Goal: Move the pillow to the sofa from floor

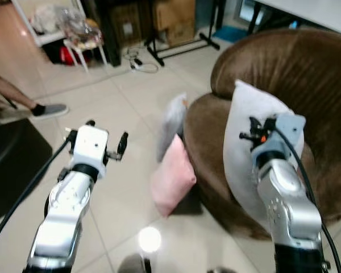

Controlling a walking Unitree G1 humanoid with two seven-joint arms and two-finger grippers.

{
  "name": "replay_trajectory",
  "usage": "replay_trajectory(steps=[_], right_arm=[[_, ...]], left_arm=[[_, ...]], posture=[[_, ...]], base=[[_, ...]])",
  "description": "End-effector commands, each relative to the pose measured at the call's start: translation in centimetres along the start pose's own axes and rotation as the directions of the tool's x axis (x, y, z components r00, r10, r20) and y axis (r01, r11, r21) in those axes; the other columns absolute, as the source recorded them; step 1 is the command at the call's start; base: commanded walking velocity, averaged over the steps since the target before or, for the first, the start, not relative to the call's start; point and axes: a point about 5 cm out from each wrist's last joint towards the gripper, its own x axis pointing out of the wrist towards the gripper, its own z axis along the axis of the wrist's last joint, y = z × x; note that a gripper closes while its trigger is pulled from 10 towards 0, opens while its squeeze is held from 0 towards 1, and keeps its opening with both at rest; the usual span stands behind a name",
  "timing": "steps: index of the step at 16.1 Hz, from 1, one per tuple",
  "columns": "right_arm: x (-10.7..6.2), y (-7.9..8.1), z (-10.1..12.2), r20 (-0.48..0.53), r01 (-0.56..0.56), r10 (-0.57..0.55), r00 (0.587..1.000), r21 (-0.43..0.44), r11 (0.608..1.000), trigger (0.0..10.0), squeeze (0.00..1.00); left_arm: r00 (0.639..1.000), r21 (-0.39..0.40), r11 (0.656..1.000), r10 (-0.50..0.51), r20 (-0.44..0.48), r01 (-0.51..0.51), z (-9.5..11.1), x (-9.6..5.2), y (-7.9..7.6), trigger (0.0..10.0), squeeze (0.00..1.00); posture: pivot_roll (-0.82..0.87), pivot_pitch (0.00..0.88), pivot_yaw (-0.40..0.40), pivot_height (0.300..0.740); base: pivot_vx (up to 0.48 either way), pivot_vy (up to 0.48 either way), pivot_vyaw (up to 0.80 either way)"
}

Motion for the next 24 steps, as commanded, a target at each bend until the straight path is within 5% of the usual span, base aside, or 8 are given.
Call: replay_trajectory(steps=[1, 6, 15, 24], right_arm=[[-0.4, 0.6, 1.0, 0.040, -0.024, 0.023, 0.999, 0.020, 1.000, 10.0, 0.00], [-0.5, 2.5, 0.8, 0.030, -0.151, 0.150, 0.988, 0.020, 0.988, 10.0, 0.00], [-0.2, 3.4, 0.9, 0.032, -0.193, 0.193, 0.981, 0.007, 0.981, 10.0, 0.00], [0.2, 3.6, 0.8, 0.017, -0.208, 0.208, 0.978, 0.004, 0.978, 10.0, 0.00]], left_arm=[[1.000, 0.011, 1.000, 0.024, -0.015, -0.024, -0.5, -0.1, 0.2, 10.0, 0.00], [0.999, -0.001, 1.000, -0.030, 0.034, 0.030, 0.2, 0.1, 0.3, 10.0, 0.00], [0.998, 0.000, 0.999, -0.037, 0.051, 0.037, 0.5, 0.2, 0.9, 10.0, 0.00], [0.998, 0.017, 0.999, -0.042, 0.045, 0.041, 0.5, -0.1, 1.2, 10.0, 0.00]], posture=[[-0.04, 0.000, 0.048, 0.740], [-0.04, 0.000, 0.054, 0.740], [-0.03, 0.000, 0.047, 0.740], [0.00, 0.000, 0.034, 0.740]], base=[[0.000, 0.000, 0.00], [0.000, 0.000, 0.00], [0.304, 0.000, 0.00], [0.329, 0.000, -0.77]])
